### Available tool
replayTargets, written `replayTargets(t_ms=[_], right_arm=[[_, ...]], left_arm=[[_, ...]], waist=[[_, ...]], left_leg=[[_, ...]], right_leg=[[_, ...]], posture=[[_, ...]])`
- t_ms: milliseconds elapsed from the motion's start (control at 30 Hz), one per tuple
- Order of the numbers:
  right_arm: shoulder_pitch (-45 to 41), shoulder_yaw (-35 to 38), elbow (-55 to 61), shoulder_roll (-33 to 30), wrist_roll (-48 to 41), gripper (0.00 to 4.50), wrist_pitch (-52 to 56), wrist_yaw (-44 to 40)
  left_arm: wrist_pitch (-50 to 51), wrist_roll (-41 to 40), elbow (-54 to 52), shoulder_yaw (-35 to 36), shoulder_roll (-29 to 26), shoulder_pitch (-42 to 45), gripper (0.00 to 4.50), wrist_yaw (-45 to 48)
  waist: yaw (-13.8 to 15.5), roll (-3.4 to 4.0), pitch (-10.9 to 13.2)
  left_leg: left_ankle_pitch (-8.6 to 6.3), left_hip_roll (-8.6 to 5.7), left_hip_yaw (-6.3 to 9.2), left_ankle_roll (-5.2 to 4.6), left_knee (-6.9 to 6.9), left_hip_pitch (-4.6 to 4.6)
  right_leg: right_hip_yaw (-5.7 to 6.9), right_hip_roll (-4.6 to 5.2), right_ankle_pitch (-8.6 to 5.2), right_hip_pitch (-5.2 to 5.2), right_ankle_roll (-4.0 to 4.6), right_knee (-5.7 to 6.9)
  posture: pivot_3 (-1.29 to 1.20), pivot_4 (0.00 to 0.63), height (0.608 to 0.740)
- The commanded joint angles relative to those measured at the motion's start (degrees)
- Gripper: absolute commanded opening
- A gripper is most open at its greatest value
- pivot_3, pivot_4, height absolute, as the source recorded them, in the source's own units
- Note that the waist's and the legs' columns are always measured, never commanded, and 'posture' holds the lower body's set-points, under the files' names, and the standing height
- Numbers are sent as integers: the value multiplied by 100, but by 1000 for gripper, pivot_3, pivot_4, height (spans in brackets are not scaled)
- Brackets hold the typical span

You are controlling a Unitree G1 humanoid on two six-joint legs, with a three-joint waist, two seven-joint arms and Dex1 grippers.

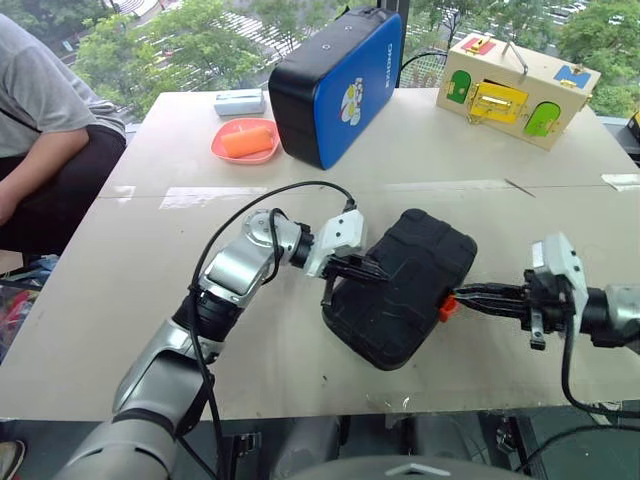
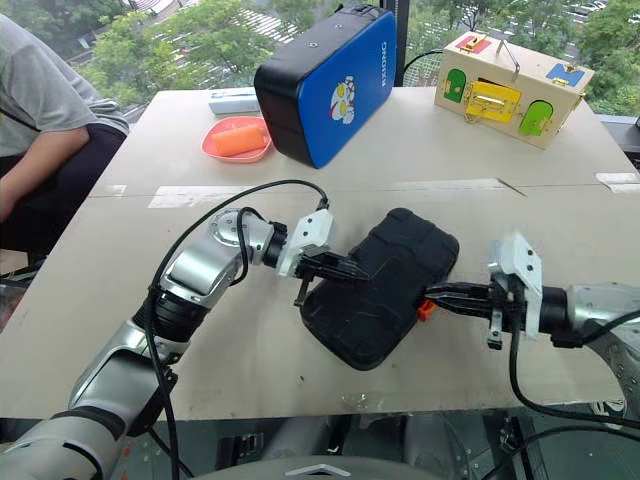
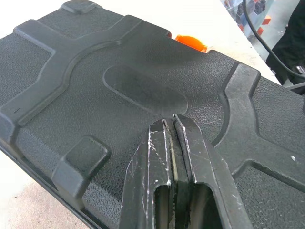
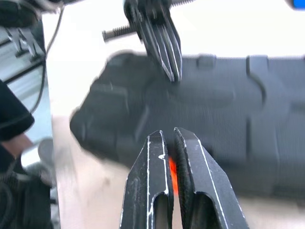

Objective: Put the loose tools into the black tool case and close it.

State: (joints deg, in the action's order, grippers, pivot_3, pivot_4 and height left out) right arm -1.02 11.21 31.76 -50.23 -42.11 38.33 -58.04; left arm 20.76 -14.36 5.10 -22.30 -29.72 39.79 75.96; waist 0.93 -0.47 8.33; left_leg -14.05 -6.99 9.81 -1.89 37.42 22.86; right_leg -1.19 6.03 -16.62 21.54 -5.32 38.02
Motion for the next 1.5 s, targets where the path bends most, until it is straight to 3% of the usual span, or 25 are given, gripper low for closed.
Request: replayTargets(t_ms=[33, 167, 267, 500, 700, 967, 1167, 1500], right_arm=[[-95, -490, -7, 55, 465, 0, -126, 255], [154, -867, -358, -45, 1117, 0, -496, 252], [546, -663, -462, -185, 1242, 0, -737, 63], [962, 133, -239, -66, 611, 0, -426, 188], [1284, -358, -351, 45, 1178, 0, -713, 261], [771, -1239, -812, 504, 1870, 0, -1168, 428], [306, -1136, -562, 556, 1673, 0, -980, 369], [-754, -950, 166, 754, 909, 0, 118, 588]], left_arm=[[39, 279, 194, -174, 30, -75, 25, -87], [51, 268, 170, -145, 26, -75, 25, -79], [36, 278, 154, -122, -10, -110, 25, -69], [-19, 321, 140, -134, -12, -170, 25, -41], [-115, 393, 179, -239, 23, -136, 25, 12], [-780, 882, 450, -533, 38, -40, 25, 56], [-1575, 1427, 812, -809, 11, -40, 25, 52], [-1665, 1476, 1060, -823, 217, -16, 25, 25]], waist=[[12, -2, -1], [8, -2, -1], [-5, -2, -1], [-17, -2, -1], [-16, -3, -2], [-14, -8, -6], [-4, -11, -12], [-77, -9, -14]], left_leg=[[0, -1, 0, 0, 0, 0], [0, -3, 1, 1, 0, 2], [1, -3, 1, 1, -1, 2], [1, -2, 1, 1, -1, 1], [0, -2, 4, 1, -3, 1], [1, -3, 3, 1, -1, 0], [1, -4, 4, 2, 0, -1], [2, -2, 4, 2, 0, -9]], right_leg=[[2, -1, 0, 0, 0, -1], [3, 0, 0, 1, 0, -1], [3, -2, -1, 2, -1, -1], [-1, -4, 0, 2, -1, 0], [3, -4, -1, 1, -1, -2], [3, -4, -1, 1, -1, -1], [3, -4, 0, -2, -1, -2], [-5, -8, 3, -1, -2, 8]], posture=[[0, 150, 735], [0, 150, 735], [0, 150, 735], [0, 150, 735], [0, 150, 735], [0, 150, 735], [0, 150, 735], [0, 150, 735]])
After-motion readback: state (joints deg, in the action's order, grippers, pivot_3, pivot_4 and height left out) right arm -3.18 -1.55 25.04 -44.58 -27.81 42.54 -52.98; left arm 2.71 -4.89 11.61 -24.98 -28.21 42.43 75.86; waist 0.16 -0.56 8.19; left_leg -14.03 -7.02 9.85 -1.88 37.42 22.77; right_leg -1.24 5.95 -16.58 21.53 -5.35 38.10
